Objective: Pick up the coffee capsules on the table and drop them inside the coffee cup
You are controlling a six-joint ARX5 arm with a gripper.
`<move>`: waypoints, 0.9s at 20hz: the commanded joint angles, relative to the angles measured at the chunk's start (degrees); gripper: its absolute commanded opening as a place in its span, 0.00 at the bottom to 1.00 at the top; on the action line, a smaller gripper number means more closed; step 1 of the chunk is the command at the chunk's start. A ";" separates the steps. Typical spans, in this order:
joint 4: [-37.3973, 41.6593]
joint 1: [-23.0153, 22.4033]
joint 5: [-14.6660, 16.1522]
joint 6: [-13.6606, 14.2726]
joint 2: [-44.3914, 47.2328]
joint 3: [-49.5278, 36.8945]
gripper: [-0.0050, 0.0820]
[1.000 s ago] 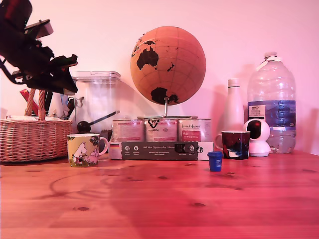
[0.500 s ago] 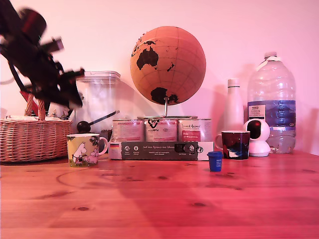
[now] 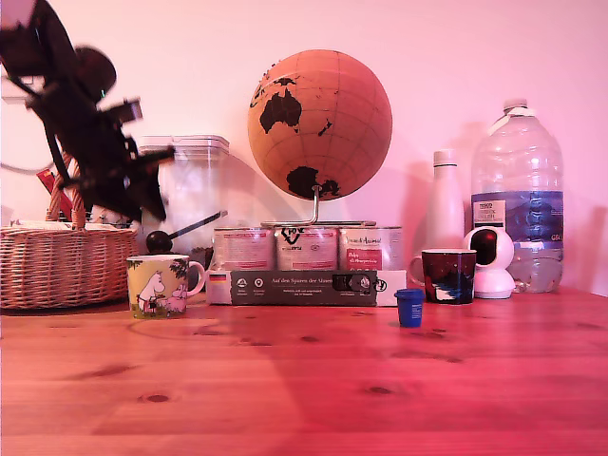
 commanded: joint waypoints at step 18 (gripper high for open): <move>-0.61 -0.20 -0.20 1.20 3.56 0.98 0.47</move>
